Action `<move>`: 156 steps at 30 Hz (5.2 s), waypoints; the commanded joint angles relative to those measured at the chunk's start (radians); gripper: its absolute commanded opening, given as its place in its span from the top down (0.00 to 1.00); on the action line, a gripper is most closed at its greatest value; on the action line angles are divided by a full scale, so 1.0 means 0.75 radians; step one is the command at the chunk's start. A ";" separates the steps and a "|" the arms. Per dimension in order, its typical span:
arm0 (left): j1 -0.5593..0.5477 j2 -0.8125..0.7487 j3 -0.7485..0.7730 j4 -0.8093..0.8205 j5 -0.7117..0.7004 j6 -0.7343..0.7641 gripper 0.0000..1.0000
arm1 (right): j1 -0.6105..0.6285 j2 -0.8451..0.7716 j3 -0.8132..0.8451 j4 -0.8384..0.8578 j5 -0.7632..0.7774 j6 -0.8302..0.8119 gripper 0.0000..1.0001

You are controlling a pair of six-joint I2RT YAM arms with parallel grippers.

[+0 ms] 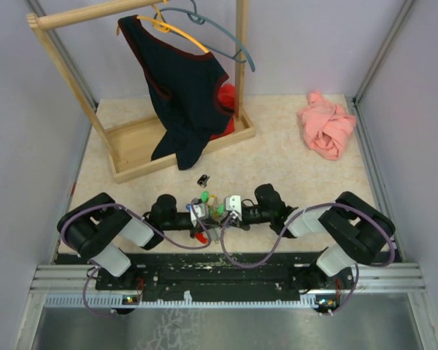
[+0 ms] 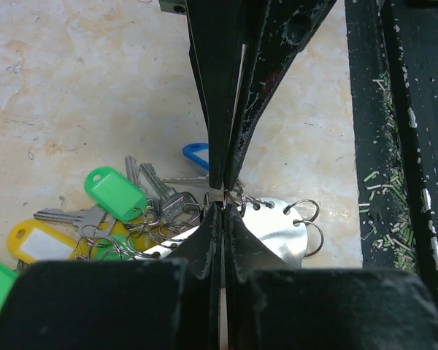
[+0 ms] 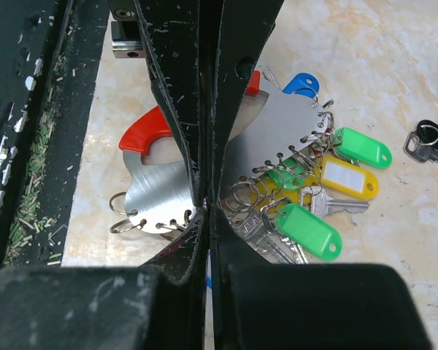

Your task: Put the keys on the keyring

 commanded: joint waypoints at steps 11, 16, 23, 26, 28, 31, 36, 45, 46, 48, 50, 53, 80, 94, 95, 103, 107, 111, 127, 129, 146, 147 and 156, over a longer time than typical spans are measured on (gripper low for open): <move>-0.014 -0.014 -0.022 0.165 -0.026 -0.033 0.99 | 0.044 -0.066 0.031 0.018 0.078 0.053 1.00; -0.013 -0.025 -0.048 0.200 -0.058 -0.044 0.99 | 0.044 -0.238 0.059 -0.233 0.345 0.173 1.00; -0.014 -0.031 -0.057 0.228 -0.099 -0.053 0.99 | 0.044 -0.449 0.133 -0.699 0.870 0.639 1.00; -0.014 -0.028 -0.057 0.241 -0.115 -0.056 0.99 | 0.044 -0.454 0.162 -0.755 0.979 0.715 1.00; -0.014 -0.027 -0.056 0.244 -0.127 -0.060 0.99 | 0.045 -0.414 0.188 -0.772 1.055 0.733 1.00; -0.014 -0.034 -0.063 0.249 -0.142 -0.063 0.99 | 0.044 -0.312 0.214 -0.712 1.172 0.734 1.00; -0.013 -0.039 -0.072 0.268 -0.160 -0.067 0.99 | 0.042 -0.162 0.198 -0.392 1.260 0.716 1.00; -0.014 -0.047 -0.084 0.293 -0.181 -0.068 0.99 | 0.038 0.073 0.192 -0.013 1.323 0.663 1.00; -0.014 -0.047 -0.084 0.293 -0.182 -0.069 0.99 | 0.037 0.085 0.202 -0.033 1.327 0.668 1.00; -0.014 -0.047 -0.084 0.295 -0.183 -0.070 0.99 | 0.037 0.080 0.223 -0.096 1.320 0.683 1.00; -0.014 -0.052 -0.087 0.296 -0.182 -0.070 0.99 | 0.034 0.037 0.254 -0.203 1.302 0.700 0.87; -0.014 -0.059 -0.088 0.296 -0.183 -0.070 0.99 | 0.019 -0.047 0.329 -0.442 1.262 0.732 0.71; -0.014 -0.063 -0.077 0.275 -0.170 -0.076 1.00 | -0.300 0.329 0.998 -1.483 0.553 0.600 0.63; -0.014 -0.057 -0.073 0.273 -0.167 -0.076 0.99 | -0.300 0.408 1.036 -1.480 0.527 0.564 0.78; -0.014 -0.057 -0.072 0.273 -0.166 -0.076 0.99 | -0.300 0.410 1.036 -1.481 0.526 0.563 0.80; -0.014 -0.058 -0.073 0.272 -0.172 -0.076 0.99 | -0.296 0.298 0.962 -1.413 0.542 0.558 1.00; -0.014 -0.061 -0.073 0.269 -0.181 -0.080 0.99 | -0.276 0.127 0.807 -1.228 0.581 0.538 1.00; -0.014 -0.069 -0.079 0.282 -0.193 -0.084 0.99 | -0.249 -0.043 0.587 -0.933 0.606 0.506 1.00; -0.012 -0.062 -0.112 0.381 -0.230 -0.102 0.99 | -0.206 -0.154 -0.066 0.476 0.572 0.549 1.00; -0.013 -0.058 -0.114 0.392 -0.236 -0.105 0.99 | -0.206 -0.097 -0.089 0.566 0.601 0.547 1.00; -0.012 -0.045 -0.126 0.434 -0.258 -0.113 0.99 | -0.191 0.214 0.118 0.376 0.744 0.526 1.00; -0.012 -0.044 -0.127 0.435 -0.258 -0.113 0.99 | -0.188 0.248 0.145 0.343 0.744 0.522 1.00; -0.012 -0.043 -0.138 0.456 -0.267 -0.113 0.99 | -0.178 0.330 0.301 0.134 0.768 0.521 1.00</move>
